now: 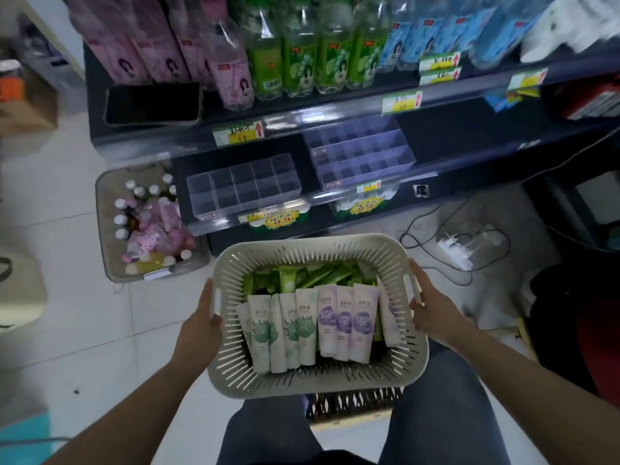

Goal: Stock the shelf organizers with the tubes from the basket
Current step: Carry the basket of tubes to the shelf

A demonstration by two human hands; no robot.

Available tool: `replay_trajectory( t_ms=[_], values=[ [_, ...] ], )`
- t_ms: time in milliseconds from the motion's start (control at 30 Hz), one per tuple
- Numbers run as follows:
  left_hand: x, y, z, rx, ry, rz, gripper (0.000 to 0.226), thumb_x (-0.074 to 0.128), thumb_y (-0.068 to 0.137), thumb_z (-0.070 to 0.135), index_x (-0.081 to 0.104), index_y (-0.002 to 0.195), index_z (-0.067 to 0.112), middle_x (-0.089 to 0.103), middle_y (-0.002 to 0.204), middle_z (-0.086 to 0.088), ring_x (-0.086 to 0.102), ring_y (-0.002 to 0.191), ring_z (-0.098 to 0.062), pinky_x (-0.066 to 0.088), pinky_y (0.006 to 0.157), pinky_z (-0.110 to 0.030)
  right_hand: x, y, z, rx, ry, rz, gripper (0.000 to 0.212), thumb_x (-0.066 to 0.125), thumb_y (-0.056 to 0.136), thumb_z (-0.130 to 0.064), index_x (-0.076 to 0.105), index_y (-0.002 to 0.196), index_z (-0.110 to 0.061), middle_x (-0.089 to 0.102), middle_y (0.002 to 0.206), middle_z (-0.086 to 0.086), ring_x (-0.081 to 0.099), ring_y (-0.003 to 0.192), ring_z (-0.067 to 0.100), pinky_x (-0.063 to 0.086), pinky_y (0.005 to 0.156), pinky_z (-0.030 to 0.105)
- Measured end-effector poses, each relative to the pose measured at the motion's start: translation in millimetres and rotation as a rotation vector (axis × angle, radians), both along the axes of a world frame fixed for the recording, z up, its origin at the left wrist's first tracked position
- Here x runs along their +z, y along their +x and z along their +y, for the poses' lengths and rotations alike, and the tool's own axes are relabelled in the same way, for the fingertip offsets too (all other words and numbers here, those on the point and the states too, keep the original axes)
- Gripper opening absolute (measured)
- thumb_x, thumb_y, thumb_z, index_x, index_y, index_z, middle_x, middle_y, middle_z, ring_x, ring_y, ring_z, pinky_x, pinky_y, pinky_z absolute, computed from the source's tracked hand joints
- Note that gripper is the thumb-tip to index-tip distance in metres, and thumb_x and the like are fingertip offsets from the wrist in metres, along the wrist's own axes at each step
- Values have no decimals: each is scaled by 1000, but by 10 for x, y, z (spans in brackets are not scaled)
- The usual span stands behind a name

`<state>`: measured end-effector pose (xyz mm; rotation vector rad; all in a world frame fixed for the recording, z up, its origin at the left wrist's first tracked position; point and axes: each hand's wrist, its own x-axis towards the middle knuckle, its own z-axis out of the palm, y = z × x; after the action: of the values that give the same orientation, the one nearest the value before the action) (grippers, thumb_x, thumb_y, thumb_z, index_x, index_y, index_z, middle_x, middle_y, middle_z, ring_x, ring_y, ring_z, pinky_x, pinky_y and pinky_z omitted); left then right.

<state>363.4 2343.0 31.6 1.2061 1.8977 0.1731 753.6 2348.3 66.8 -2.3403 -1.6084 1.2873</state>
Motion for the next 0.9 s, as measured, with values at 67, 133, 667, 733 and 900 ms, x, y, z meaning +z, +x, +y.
replay_trajectory(
  t_ms=[67, 133, 667, 733, 900],
  values=[
    [-67, 71, 120, 31, -9, 2, 78, 45, 90, 7, 4, 148, 39, 68, 83, -6, 63, 71, -23, 47, 70, -34, -97, 76, 207, 5, -10, 16, 83, 41, 87, -4, -1, 145, -45, 58, 68, 1, 61, 60, 18, 46, 53, 27],
    [-134, 169, 228, 64, -11, 10, 77, 45, 90, 7, 5, 148, 39, 67, 83, -5, 64, 70, -22, 47, 69, -32, -202, 173, 409, 25, -23, 61, 84, 41, 88, -3, -3, 144, -48, 60, 72, 4, 63, 63, 24, 52, 59, 35],
    [-1254, 1160, 818, 406, -82, -76, 82, 48, 89, -1, 10, 146, 43, 64, 99, -12, 64, 89, -31, 52, 83, -45, -1719, 988, 1930, 277, -96, 92, 90, 50, 88, 3, -1, 146, -42, 57, 100, 23, 65, 84, 38, 54, 60, 32],
    [-1478, 1170, 892, 391, -79, -79, 79, 46, 91, 0, 9, 146, 44, 64, 101, -13, 64, 90, -32, 52, 85, -47, -1975, 984, 2014, 246, -111, 97, 93, 52, 85, 6, 1, 145, -44, 60, 98, 23, 64, 82, 39, 53, 58, 25],
    [-2041, 1063, 1062, 391, -87, -50, 76, 47, 92, 5, 10, 145, 45, 63, 102, -11, 63, 87, -29, 53, 79, -43, -2574, 928, 2090, 225, -128, 105, 105, 57, 80, 10, -1, 143, -50, 59, 85, 16, 65, 73, 35, 54, 67, 49]
  ],
)
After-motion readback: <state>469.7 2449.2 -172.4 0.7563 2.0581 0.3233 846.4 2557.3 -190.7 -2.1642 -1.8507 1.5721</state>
